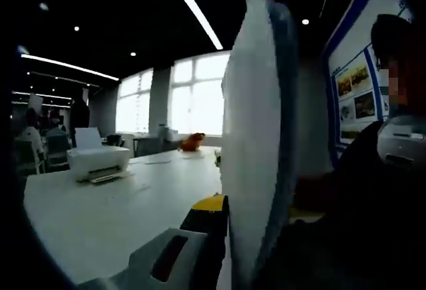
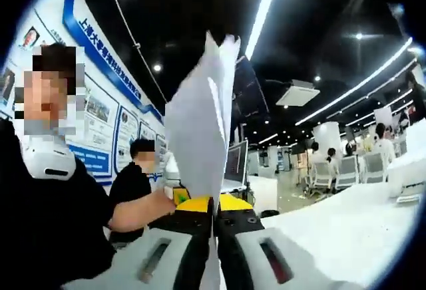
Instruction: Organize the stack of printing papers by aligning and flattening the scattered papers on the table
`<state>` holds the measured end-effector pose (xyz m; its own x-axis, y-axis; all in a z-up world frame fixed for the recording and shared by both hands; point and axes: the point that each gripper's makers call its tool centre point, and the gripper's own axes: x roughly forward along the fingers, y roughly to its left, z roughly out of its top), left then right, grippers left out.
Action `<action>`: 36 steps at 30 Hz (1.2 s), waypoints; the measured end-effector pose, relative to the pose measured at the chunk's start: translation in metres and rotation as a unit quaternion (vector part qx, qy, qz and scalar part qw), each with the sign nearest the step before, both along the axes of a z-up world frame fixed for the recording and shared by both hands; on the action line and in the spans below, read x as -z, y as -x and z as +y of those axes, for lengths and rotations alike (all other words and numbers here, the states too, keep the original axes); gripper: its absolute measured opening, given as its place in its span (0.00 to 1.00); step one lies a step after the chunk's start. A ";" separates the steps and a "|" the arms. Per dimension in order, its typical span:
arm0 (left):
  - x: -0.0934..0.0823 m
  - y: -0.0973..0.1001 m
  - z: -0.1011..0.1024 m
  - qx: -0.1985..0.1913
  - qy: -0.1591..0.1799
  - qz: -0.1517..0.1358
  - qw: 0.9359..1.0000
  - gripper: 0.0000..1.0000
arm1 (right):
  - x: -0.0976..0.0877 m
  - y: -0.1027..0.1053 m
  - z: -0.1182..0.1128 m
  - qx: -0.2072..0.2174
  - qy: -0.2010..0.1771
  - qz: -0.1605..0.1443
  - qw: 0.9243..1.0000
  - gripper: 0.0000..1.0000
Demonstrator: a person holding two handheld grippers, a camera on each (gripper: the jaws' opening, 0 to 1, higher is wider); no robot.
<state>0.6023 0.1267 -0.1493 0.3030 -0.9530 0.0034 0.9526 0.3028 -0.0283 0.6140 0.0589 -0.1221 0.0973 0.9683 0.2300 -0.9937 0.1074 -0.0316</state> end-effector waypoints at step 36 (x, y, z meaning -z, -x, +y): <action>0.047 -0.061 -0.002 -0.202 -0.028 -0.008 0.979 0.32 | 0.047 -0.040 -0.015 0.188 0.089 0.010 0.978 0.13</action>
<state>0.6630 0.1250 -0.1962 0.6552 -0.7546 -0.0366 0.7553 0.6552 0.0133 0.6538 0.0435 -0.1686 0.4576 0.8874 0.0560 -0.8854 0.4605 -0.0636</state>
